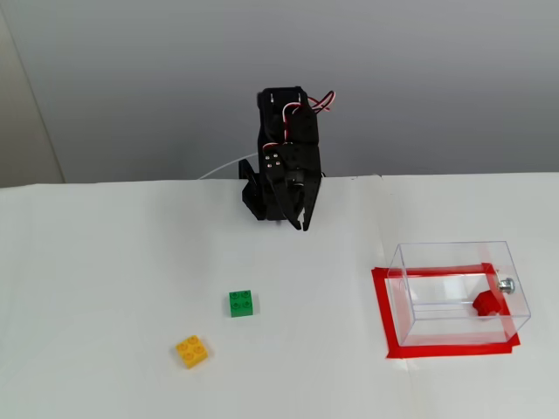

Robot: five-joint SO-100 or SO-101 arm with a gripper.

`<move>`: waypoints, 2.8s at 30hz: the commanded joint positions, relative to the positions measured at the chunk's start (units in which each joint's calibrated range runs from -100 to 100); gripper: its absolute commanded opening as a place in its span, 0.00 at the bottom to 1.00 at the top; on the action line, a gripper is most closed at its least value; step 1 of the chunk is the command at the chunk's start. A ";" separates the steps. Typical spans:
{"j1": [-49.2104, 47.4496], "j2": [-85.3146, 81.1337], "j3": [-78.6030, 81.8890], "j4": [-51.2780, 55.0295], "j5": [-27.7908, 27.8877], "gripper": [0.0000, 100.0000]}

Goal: Pick the red lego brick and place it into the transparent box

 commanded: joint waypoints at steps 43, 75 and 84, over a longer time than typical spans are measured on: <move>-2.39 -24.69 57.00 -6.08 0.37 0.01; -2.39 -24.61 50.85 15.33 2.09 0.01; -2.61 -24.61 50.76 15.33 2.15 0.01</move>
